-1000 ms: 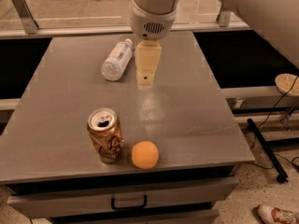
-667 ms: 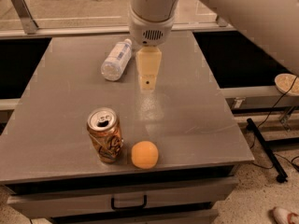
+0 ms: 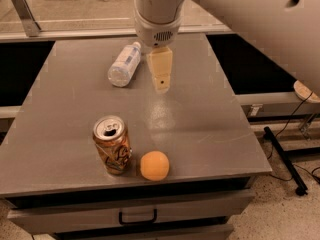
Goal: Pick blue plastic bottle
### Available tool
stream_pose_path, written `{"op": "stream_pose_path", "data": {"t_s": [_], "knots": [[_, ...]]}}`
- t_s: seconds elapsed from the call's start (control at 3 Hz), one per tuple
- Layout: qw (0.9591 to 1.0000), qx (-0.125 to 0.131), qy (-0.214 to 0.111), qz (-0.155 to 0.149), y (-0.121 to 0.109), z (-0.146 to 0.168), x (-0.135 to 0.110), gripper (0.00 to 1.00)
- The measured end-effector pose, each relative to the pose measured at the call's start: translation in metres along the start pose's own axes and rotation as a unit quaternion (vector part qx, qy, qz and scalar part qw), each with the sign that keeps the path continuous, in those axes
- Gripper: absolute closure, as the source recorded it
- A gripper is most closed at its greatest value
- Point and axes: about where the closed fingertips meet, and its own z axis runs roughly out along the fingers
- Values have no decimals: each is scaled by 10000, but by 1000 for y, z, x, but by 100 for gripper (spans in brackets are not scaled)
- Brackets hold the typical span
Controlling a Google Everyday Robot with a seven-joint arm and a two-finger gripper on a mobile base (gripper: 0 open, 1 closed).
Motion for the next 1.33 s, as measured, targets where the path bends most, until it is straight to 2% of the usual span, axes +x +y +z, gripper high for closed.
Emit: {"op": "stream_pose_path", "data": {"t_s": [0.33,0.67,1.0,1.33], "knots": [[10000,0,0,-1,0,0,0,0],[9992,29,-49,-408,-10,5,-1,0],[9898,524,-100,-1324,-49,14,-8,0],[9731,1100,169,-2016,-93,20,-15,0]]}}
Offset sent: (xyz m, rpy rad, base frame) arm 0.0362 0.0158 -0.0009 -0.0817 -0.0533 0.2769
